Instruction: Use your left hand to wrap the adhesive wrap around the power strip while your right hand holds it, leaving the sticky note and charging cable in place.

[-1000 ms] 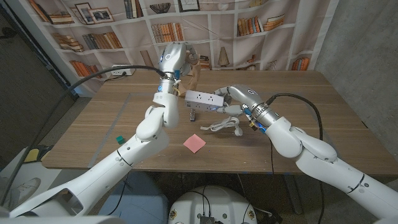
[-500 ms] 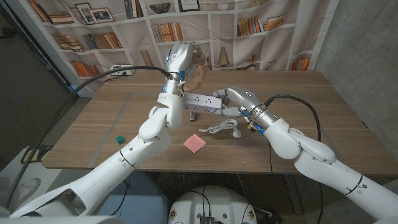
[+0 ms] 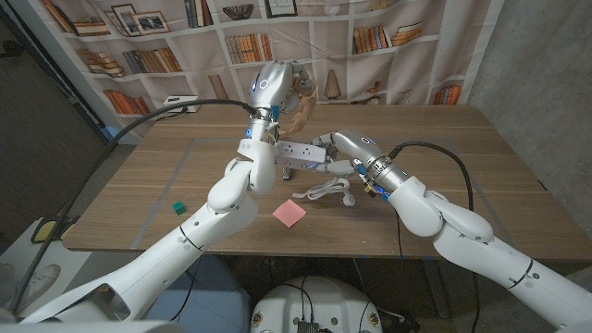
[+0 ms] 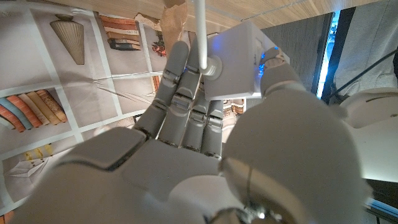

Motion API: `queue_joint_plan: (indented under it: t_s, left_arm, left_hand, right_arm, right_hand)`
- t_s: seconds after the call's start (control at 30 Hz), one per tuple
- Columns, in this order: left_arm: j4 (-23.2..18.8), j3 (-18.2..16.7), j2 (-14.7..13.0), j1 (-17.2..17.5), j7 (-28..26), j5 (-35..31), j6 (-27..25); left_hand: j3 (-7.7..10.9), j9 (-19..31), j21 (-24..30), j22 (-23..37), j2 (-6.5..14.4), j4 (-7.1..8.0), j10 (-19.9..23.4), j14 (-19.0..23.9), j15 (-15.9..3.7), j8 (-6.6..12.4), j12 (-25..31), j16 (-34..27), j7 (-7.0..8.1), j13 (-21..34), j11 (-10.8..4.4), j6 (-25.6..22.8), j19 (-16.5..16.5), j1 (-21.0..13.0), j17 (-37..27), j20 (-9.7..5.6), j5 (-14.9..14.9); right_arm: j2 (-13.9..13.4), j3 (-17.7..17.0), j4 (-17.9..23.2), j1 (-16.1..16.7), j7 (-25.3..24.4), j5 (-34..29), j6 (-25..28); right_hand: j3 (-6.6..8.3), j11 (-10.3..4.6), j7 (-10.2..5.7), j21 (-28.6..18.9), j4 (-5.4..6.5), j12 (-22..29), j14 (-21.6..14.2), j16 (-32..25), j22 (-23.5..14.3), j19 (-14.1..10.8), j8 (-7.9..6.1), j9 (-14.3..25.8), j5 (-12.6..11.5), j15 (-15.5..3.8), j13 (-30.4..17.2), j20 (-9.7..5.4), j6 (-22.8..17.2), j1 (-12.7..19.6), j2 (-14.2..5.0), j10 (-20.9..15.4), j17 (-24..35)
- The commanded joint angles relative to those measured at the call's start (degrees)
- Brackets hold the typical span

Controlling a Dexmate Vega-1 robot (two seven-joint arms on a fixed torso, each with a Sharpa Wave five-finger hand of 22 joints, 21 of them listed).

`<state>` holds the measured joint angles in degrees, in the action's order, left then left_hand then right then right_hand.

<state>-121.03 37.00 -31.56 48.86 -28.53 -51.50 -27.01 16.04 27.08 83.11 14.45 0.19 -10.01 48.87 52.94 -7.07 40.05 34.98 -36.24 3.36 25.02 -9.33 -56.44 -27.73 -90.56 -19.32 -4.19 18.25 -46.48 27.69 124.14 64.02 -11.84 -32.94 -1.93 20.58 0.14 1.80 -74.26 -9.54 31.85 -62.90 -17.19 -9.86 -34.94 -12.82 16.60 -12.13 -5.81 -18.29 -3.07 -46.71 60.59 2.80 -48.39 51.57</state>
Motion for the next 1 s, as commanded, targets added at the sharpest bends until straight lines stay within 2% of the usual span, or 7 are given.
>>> queue_joint_plan:
  t_s: [0.03, 0.43, 0.47, 1.0]
  left_arm:
    - [-0.7, 0.0, 0.1, 0.6, -0.3, -0.9, 1.9]
    - [-0.7, -0.1, 0.8, 0.7, -0.5, -0.3, 3.6]
    - [-0.7, -0.2, 0.9, 0.7, -0.4, -0.2, 3.7]
    - [-1.1, -0.2, 1.3, 1.0, -0.6, -0.6, 5.0]
  left_hand:
    - [0.30, 0.0, 0.5, -0.1, 0.2, 0.61, 4.8, 4.3, -4.00, -0.20, 0.7, 0.2, -0.16, 0.3, 1.35, -0.6, 0.2, 0.5, 0.0, -0.05, 0.4]
    - [0.30, -0.4, 0.9, -0.7, 0.1, 0.59, 5.0, 4.5, -4.03, -0.31, 0.8, 0.4, -0.26, 0.2, 1.36, -0.8, 0.1, 0.5, 0.1, -0.04, 0.7]
    - [0.36, -0.5, 0.9, -0.8, 0.2, 0.57, 5.1, 4.5, -4.01, -0.30, 0.8, 0.5, -0.42, 0.1, 1.76, -0.9, 0.1, 0.4, 0.2, -0.09, 0.7]
    - [0.43, -1.0, 1.1, -1.7, 0.1, 0.56, 5.2, 4.8, -3.85, -0.44, 0.6, 0.6, -0.58, -0.3, 1.54, -1.4, -0.2, 0.5, 0.4, -0.22, 1.0]
  right_arm:
    - [1.2, 1.3, -1.1, -1.3, 0.5, 0.4, -0.3]
    - [1.3, 2.0, -1.0, -2.3, 2.0, -0.4, 1.3]
    - [1.4, 2.1, -0.9, -2.4, 2.2, -0.4, 1.5]
    - [1.8, 2.9, -1.3, -3.7, 2.6, -0.6, 1.8]
  right_hand:
    - [3.98, -7.27, -4.84, -0.5, 0.34, 0.1, -5.4, 0.0, -0.2, 0.1, -0.26, 0.3, -0.2, -7.29, -7.1, -5.11, -5.0, 7.4, -7.77, -7.8, 0.1]
    - [3.99, -7.30, -4.73, -0.5, 0.31, 0.0, -5.5, 0.1, -0.2, 0.2, -0.26, 0.3, -0.2, -7.35, -7.2, -5.14, -5.1, 7.4, -7.77, -7.8, 0.1]
    - [3.98, -7.27, -4.78, -0.5, 0.29, 0.0, -5.5, 0.1, -0.2, 0.2, -0.26, 0.3, -0.2, -7.35, -7.2, -5.15, -5.1, 7.4, -7.72, -7.8, 0.1]
    - [3.97, -7.31, -4.79, -0.5, 0.26, -0.2, -5.4, 0.3, -0.2, 0.4, -0.21, 0.3, -0.2, -7.38, -7.2, -5.07, -5.1, 7.5, -7.71, -7.9, 0.0]
